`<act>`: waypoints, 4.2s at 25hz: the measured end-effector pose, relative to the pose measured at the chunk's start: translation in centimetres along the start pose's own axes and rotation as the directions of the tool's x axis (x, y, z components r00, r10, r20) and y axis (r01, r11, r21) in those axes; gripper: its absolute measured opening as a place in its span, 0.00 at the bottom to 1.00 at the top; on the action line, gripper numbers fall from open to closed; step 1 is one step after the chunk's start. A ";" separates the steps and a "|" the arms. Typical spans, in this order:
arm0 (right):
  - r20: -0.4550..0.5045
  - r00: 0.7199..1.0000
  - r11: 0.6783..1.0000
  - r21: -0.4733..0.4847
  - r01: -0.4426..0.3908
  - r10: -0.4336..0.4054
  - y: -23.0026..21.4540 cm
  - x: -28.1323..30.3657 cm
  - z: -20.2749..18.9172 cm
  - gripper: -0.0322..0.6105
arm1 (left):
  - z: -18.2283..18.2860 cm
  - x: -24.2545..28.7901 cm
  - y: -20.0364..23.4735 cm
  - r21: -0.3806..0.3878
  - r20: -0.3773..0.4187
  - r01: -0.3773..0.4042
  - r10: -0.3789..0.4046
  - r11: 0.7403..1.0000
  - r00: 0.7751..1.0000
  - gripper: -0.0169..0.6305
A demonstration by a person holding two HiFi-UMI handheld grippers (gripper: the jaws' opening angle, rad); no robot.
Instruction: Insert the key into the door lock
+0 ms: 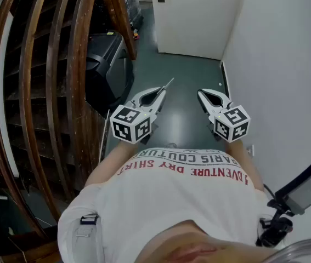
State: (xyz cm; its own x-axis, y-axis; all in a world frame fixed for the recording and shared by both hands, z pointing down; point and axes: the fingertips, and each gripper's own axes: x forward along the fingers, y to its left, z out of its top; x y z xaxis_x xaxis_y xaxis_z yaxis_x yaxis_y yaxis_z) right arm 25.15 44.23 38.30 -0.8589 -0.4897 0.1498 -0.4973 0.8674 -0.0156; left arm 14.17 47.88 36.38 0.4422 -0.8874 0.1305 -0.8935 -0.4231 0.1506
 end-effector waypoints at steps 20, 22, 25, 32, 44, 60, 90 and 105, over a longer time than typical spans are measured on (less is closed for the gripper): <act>0.011 1.000 0.999 0.033 -0.019 0.018 -0.5 -0.6 -1.0 0.05 | -0.8 1.0 -0.6 -0.041 -0.026 0.022 -0.023 0.999 0.999 0.06; 0.005 1.000 0.999 0.037 -0.024 0.024 -0.9 0.6 -1.4 0.05 | -0.9 1.5 0.6 -0.035 -0.032 0.015 -0.016 0.999 0.999 0.06; -0.024 0.999 0.999 0.041 -0.032 0.033 -2.0 3.3 -2.6 0.05 | -1.2 3.3 3.5 -0.047 -0.046 0.008 -0.010 0.999 0.999 0.06; -0.080 0.996 0.995 0.093 -0.027 0.034 -9.1 13.6 -4.0 0.05 | -1.4 11.9 13.4 -0.085 -0.091 0.016 -0.024 0.996 0.996 0.06; -0.151 0.988 0.995 0.100 0.023 -0.008 -25.9 36.5 1.6 0.05 | 6.9 28.6 38.2 -0.146 -0.092 -0.008 -0.005 0.989 0.996 0.06; -0.147 0.987 0.996 0.070 -0.054 0.064 -42.5 52.2 3.6 0.05 | 9.5 46.1 50.9 -0.204 -0.082 -0.037 0.021 0.978 0.996 0.06; -0.150 0.972 0.974 -0.111 -0.197 0.180 -72.8 79.0 12.4 0.05 | 17.7 75.6 72.7 -0.251 -0.056 -0.114 0.103 0.961 0.993 0.06; -0.054 0.995 0.991 -0.104 -0.087 0.082 -81.3 89.9 15.3 0.29 | 15.9 81.0 79.0 -0.457 -0.023 -0.122 0.126 0.881 0.992 0.06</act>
State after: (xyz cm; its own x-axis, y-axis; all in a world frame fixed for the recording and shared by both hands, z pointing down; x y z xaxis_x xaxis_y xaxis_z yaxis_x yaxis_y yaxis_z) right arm -13.53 -71.71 37.91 -0.8887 -0.4119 0.2014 -0.4053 0.9111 0.0747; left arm -21.89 -60.36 43.25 0.3280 -0.9291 0.1709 -0.8055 -0.1805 0.5645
